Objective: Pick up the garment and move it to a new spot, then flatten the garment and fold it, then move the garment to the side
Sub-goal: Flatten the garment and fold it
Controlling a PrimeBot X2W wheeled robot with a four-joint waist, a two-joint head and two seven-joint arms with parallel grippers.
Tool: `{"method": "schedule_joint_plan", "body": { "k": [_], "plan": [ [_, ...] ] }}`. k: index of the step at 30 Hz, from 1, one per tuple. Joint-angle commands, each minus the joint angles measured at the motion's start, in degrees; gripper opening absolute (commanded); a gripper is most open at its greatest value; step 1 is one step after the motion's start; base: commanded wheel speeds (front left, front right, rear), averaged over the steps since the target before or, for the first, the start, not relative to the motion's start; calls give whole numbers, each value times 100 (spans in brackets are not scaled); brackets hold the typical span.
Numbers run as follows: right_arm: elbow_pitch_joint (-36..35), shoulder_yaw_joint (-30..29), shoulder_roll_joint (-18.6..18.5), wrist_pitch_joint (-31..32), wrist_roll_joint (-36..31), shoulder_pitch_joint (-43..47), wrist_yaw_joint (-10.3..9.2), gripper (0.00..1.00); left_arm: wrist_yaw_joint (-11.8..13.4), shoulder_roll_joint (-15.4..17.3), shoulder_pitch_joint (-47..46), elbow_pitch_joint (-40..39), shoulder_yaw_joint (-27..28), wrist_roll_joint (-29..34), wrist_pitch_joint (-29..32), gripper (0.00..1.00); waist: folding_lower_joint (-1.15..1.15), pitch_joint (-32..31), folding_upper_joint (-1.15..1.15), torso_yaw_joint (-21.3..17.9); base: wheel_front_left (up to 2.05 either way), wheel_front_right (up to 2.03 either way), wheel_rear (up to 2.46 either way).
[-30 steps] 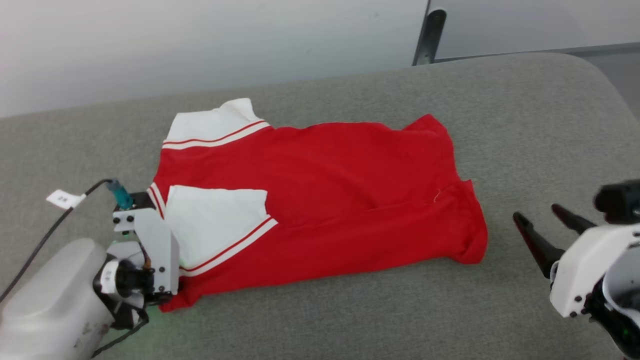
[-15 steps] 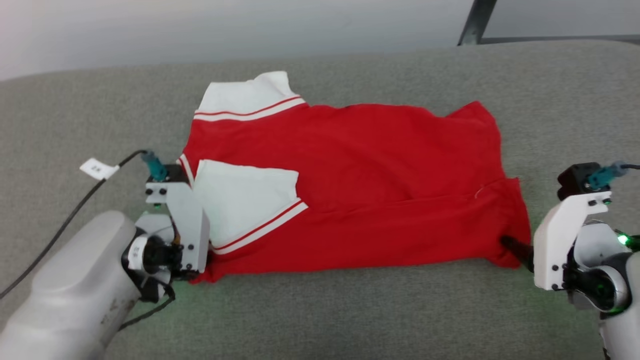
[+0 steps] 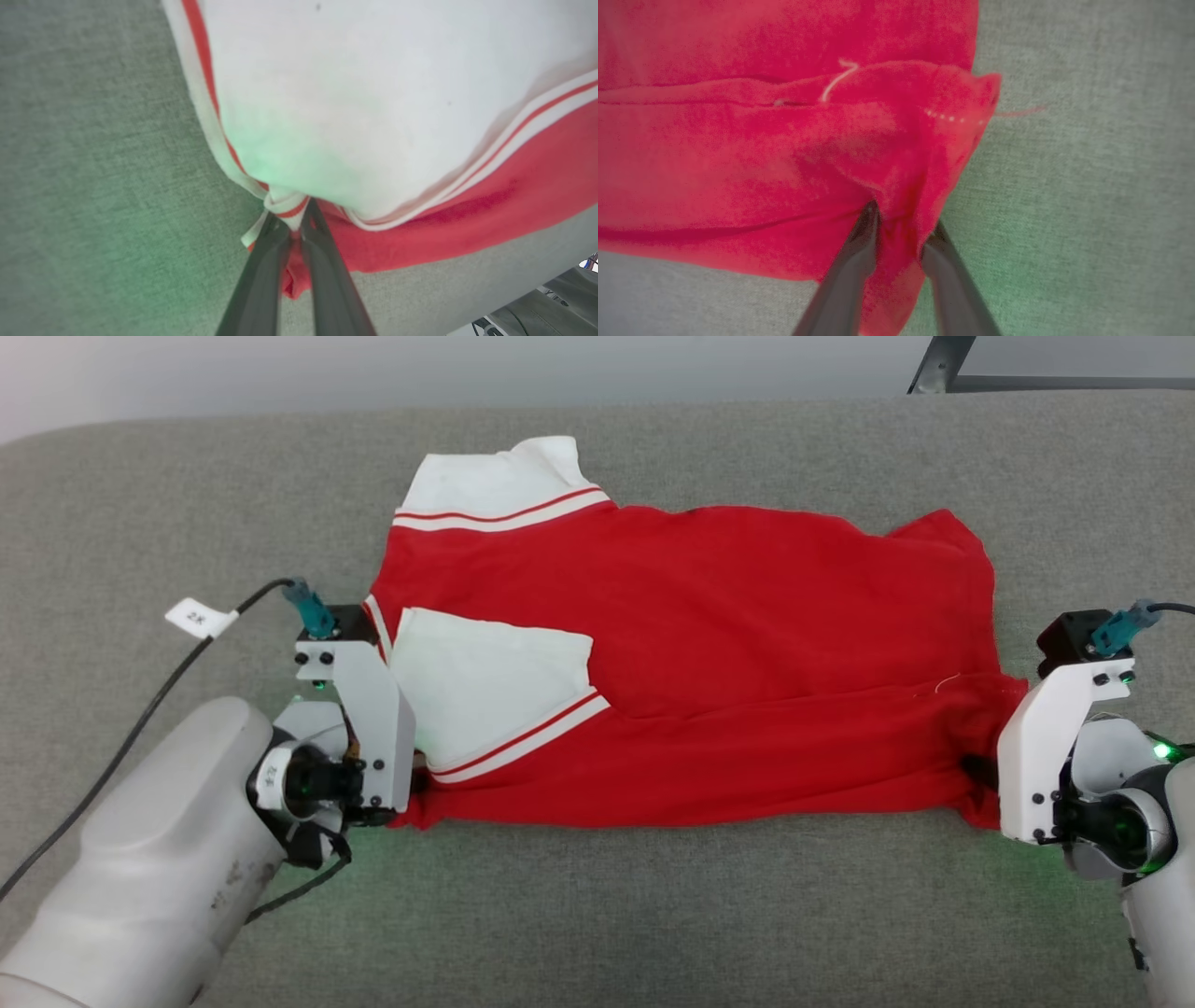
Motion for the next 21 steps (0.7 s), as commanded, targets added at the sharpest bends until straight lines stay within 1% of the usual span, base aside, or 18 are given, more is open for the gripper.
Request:
{"method": "schedule_joint_plan", "body": {
  "k": [1,5,9,13,15,21],
  "plan": [
    [213,141,14,-6,118,136,0,0,4,-121,165,205,-82,5,-110,0,0,-62,0,14,0,0,0],
    [212,135,-185,-25,225,150,-2,0,-14,-104,222,251,-61,-89,11,0,0,-179,0,40,0,0,0],
    [132,175,-284,8,339,196,-2,0,-2,-41,274,191,-53,-147,115,0,0,-278,0,54,0,0,0],
    [-122,287,-400,146,547,293,-2,0,69,102,347,-1,-61,-199,286,0,0,-432,0,78,0,0,0],
    [-393,356,-526,264,697,416,-2,0,159,252,402,-251,-72,-222,436,0,0,-534,0,96,0,0,0],
    [-866,375,-760,477,830,673,-2,0,452,624,565,-917,-75,-241,720,0,0,-696,0,142,0,0,0]
  ]
}}
